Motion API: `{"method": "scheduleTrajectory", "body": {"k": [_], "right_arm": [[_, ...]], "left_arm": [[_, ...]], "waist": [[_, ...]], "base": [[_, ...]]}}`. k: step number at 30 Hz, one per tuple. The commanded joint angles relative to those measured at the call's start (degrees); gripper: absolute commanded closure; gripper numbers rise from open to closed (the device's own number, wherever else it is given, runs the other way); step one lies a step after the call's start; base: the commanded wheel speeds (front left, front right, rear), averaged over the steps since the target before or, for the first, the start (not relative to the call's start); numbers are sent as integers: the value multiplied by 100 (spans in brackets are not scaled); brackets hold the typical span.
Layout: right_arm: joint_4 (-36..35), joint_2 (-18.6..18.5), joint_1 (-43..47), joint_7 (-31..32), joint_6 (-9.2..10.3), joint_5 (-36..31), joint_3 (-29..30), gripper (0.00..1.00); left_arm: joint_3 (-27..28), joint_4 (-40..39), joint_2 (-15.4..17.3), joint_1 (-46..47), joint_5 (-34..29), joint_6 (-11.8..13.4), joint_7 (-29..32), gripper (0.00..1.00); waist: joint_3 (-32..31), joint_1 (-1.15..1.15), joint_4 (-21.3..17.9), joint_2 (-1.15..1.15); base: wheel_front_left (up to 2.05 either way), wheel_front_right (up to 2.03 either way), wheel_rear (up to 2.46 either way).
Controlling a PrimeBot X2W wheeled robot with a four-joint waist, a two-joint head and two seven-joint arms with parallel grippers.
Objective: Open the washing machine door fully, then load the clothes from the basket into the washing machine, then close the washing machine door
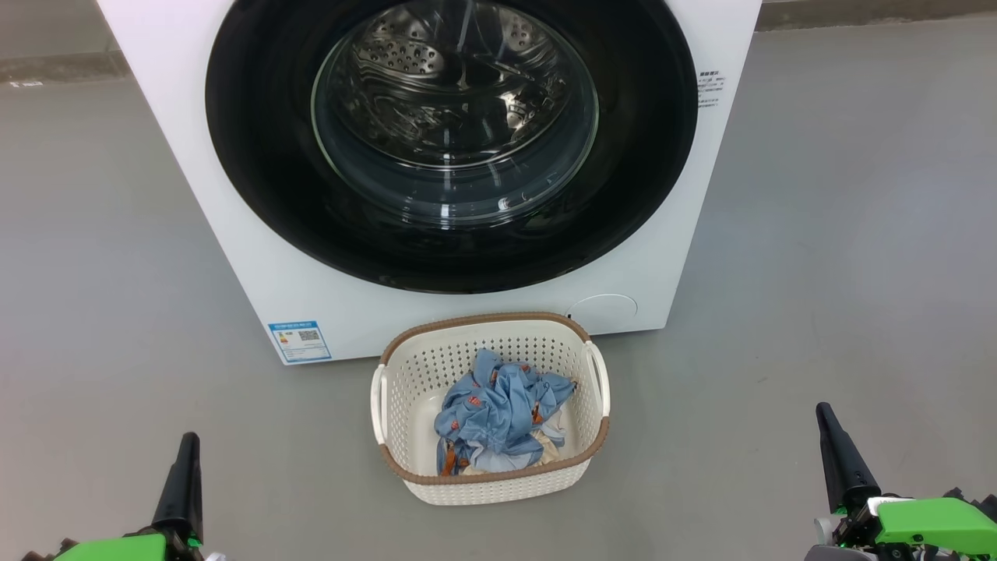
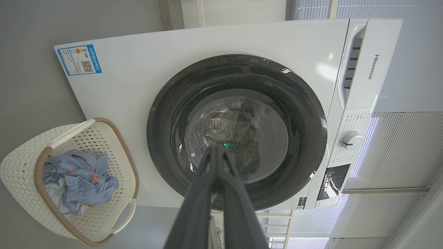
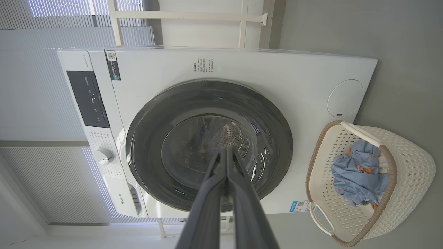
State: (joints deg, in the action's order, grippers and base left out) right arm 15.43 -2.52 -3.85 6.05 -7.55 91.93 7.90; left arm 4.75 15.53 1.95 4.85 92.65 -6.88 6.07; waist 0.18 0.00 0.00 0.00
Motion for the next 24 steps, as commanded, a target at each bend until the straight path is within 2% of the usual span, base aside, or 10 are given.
{"method": "scheduleTrajectory", "body": {"k": [1,23,24], "right_arm": [[-141,-36,-233,43,6,24,-139,100],[-141,-36,-233,43,6,25,-139,100],[1,0,-1,-1,0,0,0,0]], "left_arm": [[182,-149,93,134,-53,-61,46,100],[180,-150,93,134,-51,-61,44,100],[1,-1,0,1,-1,0,-1,0]], "waist": [[0,0,0,0],[0,0,0,0],[0,0,0,0]], "base": [[0,0,0],[0,0,0],[0,0,0]]}}
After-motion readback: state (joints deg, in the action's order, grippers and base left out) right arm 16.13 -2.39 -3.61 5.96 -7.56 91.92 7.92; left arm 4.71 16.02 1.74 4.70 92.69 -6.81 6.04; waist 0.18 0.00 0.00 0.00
